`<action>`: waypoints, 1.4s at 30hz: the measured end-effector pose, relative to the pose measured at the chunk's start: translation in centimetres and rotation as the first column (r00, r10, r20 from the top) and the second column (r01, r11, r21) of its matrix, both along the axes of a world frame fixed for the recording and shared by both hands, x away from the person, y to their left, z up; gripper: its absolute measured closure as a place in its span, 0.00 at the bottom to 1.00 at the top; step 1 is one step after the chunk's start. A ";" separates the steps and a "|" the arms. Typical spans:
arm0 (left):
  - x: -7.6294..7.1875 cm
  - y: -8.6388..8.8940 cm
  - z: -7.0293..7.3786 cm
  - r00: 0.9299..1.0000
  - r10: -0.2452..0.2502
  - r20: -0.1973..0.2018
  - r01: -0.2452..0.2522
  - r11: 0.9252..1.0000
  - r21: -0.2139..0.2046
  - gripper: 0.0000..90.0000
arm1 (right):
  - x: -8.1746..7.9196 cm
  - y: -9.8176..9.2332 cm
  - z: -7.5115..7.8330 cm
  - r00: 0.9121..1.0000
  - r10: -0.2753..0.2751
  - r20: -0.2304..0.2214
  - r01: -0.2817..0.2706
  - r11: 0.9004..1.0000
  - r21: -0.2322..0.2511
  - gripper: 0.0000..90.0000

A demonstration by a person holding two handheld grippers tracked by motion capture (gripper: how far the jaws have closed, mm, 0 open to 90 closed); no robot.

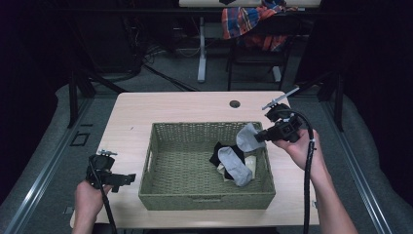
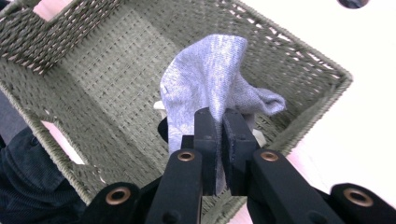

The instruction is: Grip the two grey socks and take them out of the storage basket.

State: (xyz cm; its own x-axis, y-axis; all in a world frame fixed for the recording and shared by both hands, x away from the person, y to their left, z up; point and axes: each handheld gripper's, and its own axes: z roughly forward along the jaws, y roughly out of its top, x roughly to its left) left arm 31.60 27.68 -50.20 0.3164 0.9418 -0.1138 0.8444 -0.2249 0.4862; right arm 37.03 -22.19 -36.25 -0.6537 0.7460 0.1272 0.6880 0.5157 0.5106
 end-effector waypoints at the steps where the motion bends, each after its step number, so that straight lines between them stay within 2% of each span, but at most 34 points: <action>1: 0.0 0.0 0.0 1.000 0.000 0.000 0.000 1.000 0.001 0.01 | 0.0 -0.1 0.0 1.000 -0.004 0.007 0.004 1.000 0.002 0.95; 13: 0.0 -0.1 0.0 1.000 -0.004 -0.001 0.004 1.000 0.001 0.01 | -0.2 -2.7 1.0 0.996 -0.077 0.036 0.076 0.997 0.015 0.95; 25: 0.0 -0.2 -0.1 1.000 -0.003 0.000 0.003 1.000 -0.004 0.01 | -0.1 -5.3 1.3 0.988 -0.145 0.052 0.145 0.989 0.013 0.95; 34: 0.0 -0.3 -0.1 1.000 -0.005 -0.003 0.005 1.000 -0.004 0.01 | 0.0 -7.2 1.2 0.979 -0.197 0.051 0.197 0.980 0.013 0.95; 42: 0.0 -0.3 -0.1 1.000 -0.006 -0.006 0.006 1.000 -0.002 0.01 | 0.4 -9.0 0.7 0.969 -0.246 0.032 0.246 0.969 0.003 0.95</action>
State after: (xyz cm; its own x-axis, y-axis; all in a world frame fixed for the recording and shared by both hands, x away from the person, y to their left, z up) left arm 31.64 27.42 -50.27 0.3213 0.9397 -0.1175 0.8459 -0.2290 0.4817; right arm 37.41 -31.16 -35.54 -0.4541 0.8843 0.1085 0.7772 0.3337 0.5334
